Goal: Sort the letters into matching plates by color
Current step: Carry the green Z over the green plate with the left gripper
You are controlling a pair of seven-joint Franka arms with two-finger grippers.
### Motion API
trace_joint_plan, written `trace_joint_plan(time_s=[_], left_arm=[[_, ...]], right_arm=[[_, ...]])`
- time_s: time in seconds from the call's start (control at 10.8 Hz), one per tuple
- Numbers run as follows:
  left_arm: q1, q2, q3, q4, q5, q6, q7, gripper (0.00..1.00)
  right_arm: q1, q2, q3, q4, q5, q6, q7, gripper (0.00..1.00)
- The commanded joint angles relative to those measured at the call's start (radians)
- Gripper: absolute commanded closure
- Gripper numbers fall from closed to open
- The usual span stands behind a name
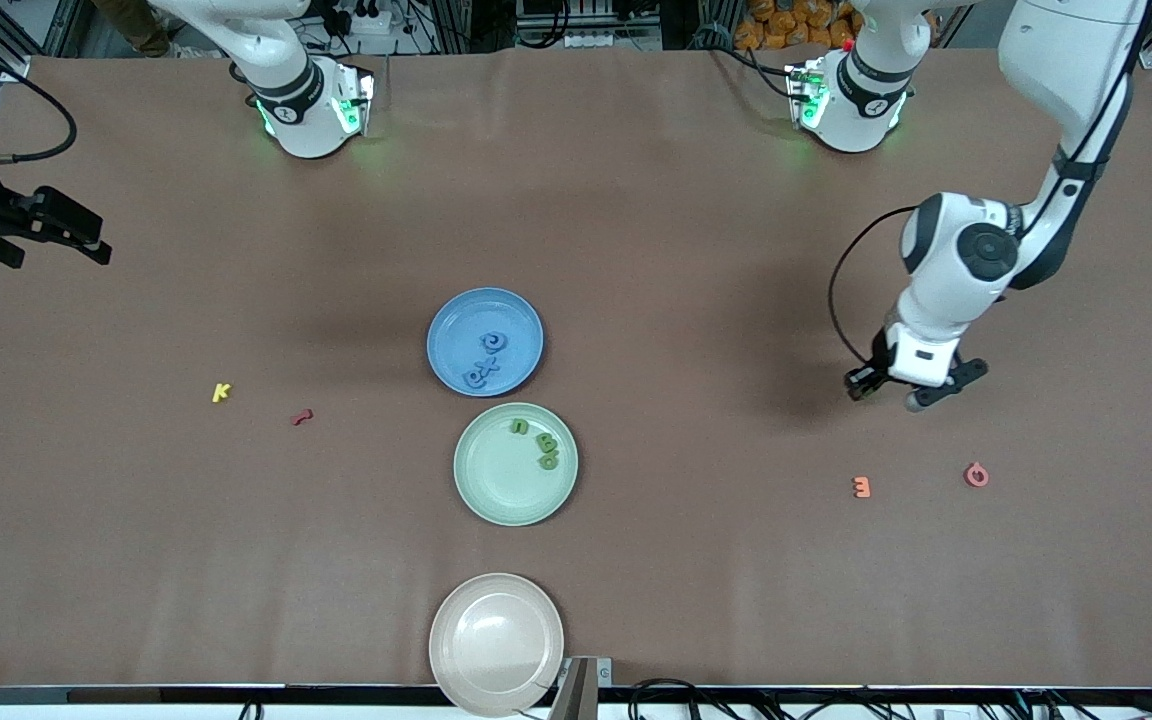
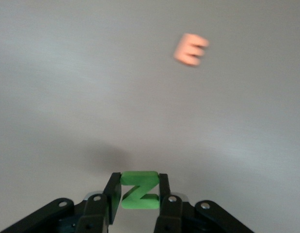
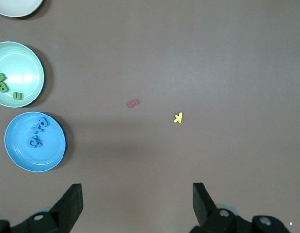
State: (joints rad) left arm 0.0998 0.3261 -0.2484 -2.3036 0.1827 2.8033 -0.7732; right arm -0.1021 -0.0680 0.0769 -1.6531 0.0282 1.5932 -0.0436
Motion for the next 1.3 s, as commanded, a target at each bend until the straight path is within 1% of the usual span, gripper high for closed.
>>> trace_joint_plan(time_s=[0.0, 0.09, 0.37, 0.56, 0.65, 0.74, 1.02, 1.11, 1.2], left_arm=[[-0.106, 0.074, -0.046, 0.130, 0.011, -0.007, -0.150, 1.00], [-0.170, 0.106, -0.051, 0.176, 0.011, -0.007, -0.241, 1.00], [-0.329, 0.250, -0.051, 0.364, 0.011, -0.007, -0.421, 1.00], [-0.447, 0.368, -0.051, 0.543, 0.011, -0.007, -0.555, 1.00], [-0.512, 0.411, -0.048, 0.616, 0.014, -0.007, -0.616, 1.00], [-0.560, 0.438, -0.042, 0.663, 0.014, -0.005, -0.673, 1.00], [-0.630, 0.520, -0.038, 0.817, 0.014, -0.005, -0.747, 1.00], [-0.664, 0.534, -0.007, 0.848, 0.012, -0.005, -0.758, 1.00], [-0.710, 0.539, 0.041, 0.866, 0.009, -0.004, -0.770, 1.00]], right_arm=[[-0.007, -0.007, 0.001, 0.003, 0.010, -0.001, -0.009, 0.00], [-0.008, -0.009, 0.001, 0.001, 0.010, -0.002, -0.009, 0.00], [-0.008, -0.007, 0.000, -0.005, 0.010, 0.002, -0.010, 0.00], [-0.008, -0.010, 0.000, -0.005, 0.010, -0.002, -0.010, 0.00], [-0.008, -0.010, 0.000, -0.005, 0.010, -0.004, -0.010, 0.00], [-0.008, -0.010, 0.000, -0.005, 0.012, 0.001, -0.010, 0.00], [-0.008, -0.013, 0.000, -0.005, 0.016, 0.001, 0.001, 0.00], [-0.017, -0.016, 0.000, -0.005, 0.018, -0.001, 0.002, 0.00], [-0.028, -0.016, 0.000, -0.004, 0.018, -0.001, 0.002, 0.00]])
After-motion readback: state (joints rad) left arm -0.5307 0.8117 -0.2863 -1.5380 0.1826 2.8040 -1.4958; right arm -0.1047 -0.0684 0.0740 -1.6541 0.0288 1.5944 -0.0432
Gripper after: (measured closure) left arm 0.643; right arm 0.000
